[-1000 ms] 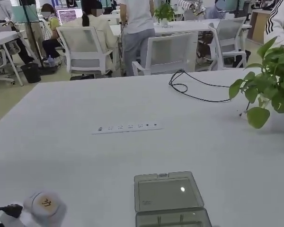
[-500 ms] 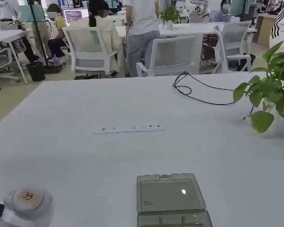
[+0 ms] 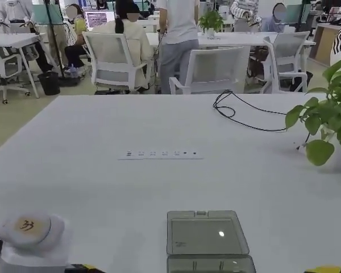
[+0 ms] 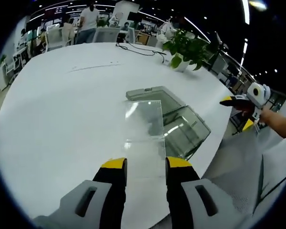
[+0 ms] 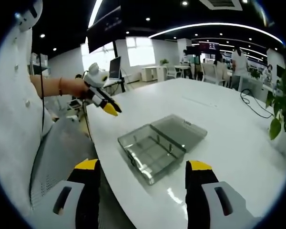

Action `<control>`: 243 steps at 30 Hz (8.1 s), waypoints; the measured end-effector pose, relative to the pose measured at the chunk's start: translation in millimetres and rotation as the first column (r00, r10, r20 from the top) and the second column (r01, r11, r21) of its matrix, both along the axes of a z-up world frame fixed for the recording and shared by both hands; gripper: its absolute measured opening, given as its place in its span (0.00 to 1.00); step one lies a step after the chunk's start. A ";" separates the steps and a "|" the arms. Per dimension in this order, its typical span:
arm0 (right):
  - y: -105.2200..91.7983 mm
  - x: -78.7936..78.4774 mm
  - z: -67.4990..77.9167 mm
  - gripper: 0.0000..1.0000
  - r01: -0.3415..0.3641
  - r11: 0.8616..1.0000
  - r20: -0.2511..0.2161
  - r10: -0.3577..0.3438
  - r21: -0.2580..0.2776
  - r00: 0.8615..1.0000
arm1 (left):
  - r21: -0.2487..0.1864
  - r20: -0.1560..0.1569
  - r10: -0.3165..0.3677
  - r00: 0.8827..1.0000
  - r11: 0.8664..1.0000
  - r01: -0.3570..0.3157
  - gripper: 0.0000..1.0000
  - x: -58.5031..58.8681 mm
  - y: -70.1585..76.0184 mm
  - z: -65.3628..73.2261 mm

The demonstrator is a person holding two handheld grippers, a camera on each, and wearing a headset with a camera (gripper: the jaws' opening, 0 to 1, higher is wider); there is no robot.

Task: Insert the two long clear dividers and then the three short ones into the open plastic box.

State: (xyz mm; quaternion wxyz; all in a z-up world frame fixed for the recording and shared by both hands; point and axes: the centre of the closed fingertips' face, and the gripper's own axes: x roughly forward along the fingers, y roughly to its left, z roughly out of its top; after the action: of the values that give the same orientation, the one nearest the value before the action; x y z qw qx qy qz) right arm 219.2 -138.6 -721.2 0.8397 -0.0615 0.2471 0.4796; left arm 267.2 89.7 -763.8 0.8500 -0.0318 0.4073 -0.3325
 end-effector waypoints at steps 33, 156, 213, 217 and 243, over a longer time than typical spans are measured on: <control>78.3 36.6 43.0 0.26 0.242 0.949 -0.181 -0.207 0.201 0.962 | -0.288 0.135 -0.048 0.990 0.954 0.086 0.30 -22.0 -122.9 59.7; 35.7 57.2 -76.3 0.07 0.485 0.789 -0.578 -0.610 -0.378 0.542 | -0.090 0.299 -0.422 0.856 0.881 0.465 1.00 -47.2 -76.4 8.3; 40.4 61.4 -73.6 0.07 0.441 0.801 -0.576 -0.598 -0.405 0.558 | -0.116 0.286 -0.402 0.870 0.886 0.448 0.98 -45.0 -76.3 6.5; 39.7 61.5 -74.3 0.07 0.435 0.801 -0.569 -0.598 -0.411 0.564 | -0.116 0.281 -0.404 0.871 0.886 0.448 0.98 -45.8 -76.0 5.8; 54.3 62.4 -86.7 0.09 0.383 0.835 -0.543 -0.549 -0.395 0.635 | -0.108 0.281 -0.401 0.872 0.889 0.444 0.99 -45.6 -73.9 4.6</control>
State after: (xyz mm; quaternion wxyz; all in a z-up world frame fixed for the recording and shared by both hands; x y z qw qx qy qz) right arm 281.5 -84.3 -807.9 0.7859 0.0690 0.5803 0.2020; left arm 221.6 15.8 -759.2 0.7950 0.0285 0.2638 -0.5455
